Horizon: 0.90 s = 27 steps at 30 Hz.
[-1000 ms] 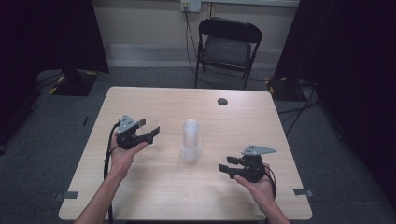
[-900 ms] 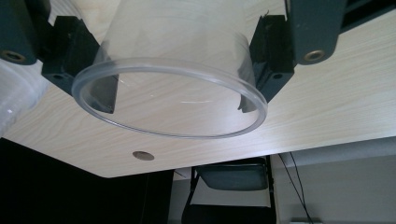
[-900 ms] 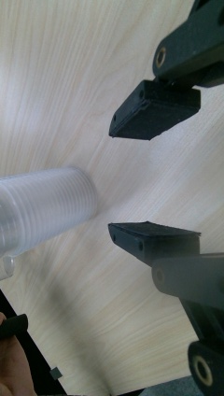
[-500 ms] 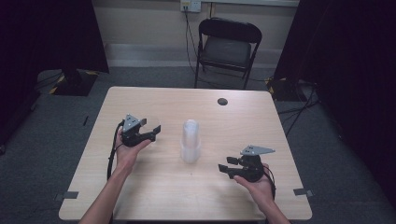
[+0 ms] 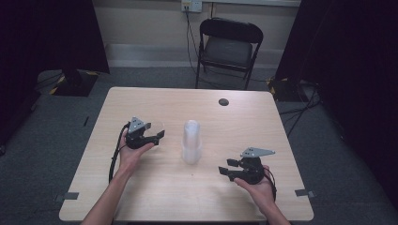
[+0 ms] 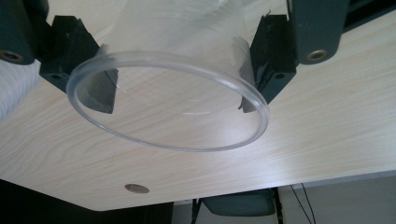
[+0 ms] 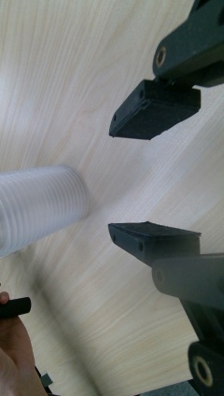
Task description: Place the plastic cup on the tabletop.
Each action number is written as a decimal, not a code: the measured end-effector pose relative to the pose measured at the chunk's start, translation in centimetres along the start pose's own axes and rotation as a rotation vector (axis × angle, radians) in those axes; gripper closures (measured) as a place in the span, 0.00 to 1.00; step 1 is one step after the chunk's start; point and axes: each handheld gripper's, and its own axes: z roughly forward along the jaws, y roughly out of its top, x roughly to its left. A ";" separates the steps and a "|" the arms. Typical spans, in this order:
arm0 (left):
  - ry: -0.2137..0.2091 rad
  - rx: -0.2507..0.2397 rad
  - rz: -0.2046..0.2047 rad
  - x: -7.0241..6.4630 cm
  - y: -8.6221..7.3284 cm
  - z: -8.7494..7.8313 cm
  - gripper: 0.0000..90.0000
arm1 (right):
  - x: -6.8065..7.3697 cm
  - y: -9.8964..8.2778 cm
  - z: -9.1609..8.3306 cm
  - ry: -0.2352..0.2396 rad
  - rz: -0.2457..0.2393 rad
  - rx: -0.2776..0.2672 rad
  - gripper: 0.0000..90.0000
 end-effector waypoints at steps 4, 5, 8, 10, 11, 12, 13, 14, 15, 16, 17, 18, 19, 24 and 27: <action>-0.002 0.026 -0.010 0.4 -0.1 -0.5 0.31 | 0.0 0.0 0.1 -0.001 -0.001 0.000 0.52; -0.003 0.031 -0.009 0.4 -0.2 -0.5 0.31 | 0.0 0.0 0.1 -0.001 -0.001 0.000 0.52; 0.001 0.028 0.000 0.4 -0.3 -0.7 0.31 | 0.0 0.1 0.1 -0.001 0.000 -0.001 0.52; 0.004 0.035 -0.002 0.5 -0.4 -0.6 0.30 | 0.0 0.1 0.0 -0.002 -0.001 -0.002 0.52; 0.006 0.051 0.003 0.4 -0.5 -0.6 0.30 | 0.0 0.1 0.0 -0.003 -0.001 -0.004 0.51; 0.006 0.051 0.003 0.4 -0.5 -0.6 0.29 | 0.0 0.1 -0.1 -0.004 0.000 -0.005 0.51; 0.008 0.068 0.002 0.4 -0.7 -0.4 0.25 | 0.0 0.1 -0.2 -0.004 0.004 -0.008 0.51; 0.011 0.078 0.002 0.4 -0.7 -0.4 0.23 | -0.1 0.1 -0.3 -0.006 0.006 -0.010 0.51; 0.009 0.080 -0.010 0.4 -0.8 -0.3 0.22 | -0.1 0.1 -0.3 -0.007 0.004 -0.012 0.51; 0.008 0.074 -0.013 0.5 -0.8 -0.3 0.22 | -0.2 0.1 -0.4 -0.008 0.005 -0.013 0.51; 0.006 0.079 -0.018 0.5 -0.8 -0.3 0.21 | -0.2 0.0 -0.4 -0.011 0.007 -0.014 0.50; 0.004 0.090 -0.015 0.6 -0.9 -0.4 0.21 | -0.2 0.0 -0.5 -0.015 0.009 -0.017 0.50; 0.000 0.091 -0.022 0.6 -0.9 -0.4 0.20 | -0.3 0.0 -0.5 -0.015 0.009 -0.019 0.49; 0.003 0.123 -0.025 0.7 -1.1 -0.7 0.17 | -0.5 0.0 -0.7 -0.021 0.019 -0.025 0.46; 0.003 0.115 -0.040 0.8 -1.0 -1.0 0.17 | -0.5 0.0 -0.8 -0.019 0.027 -0.031 0.44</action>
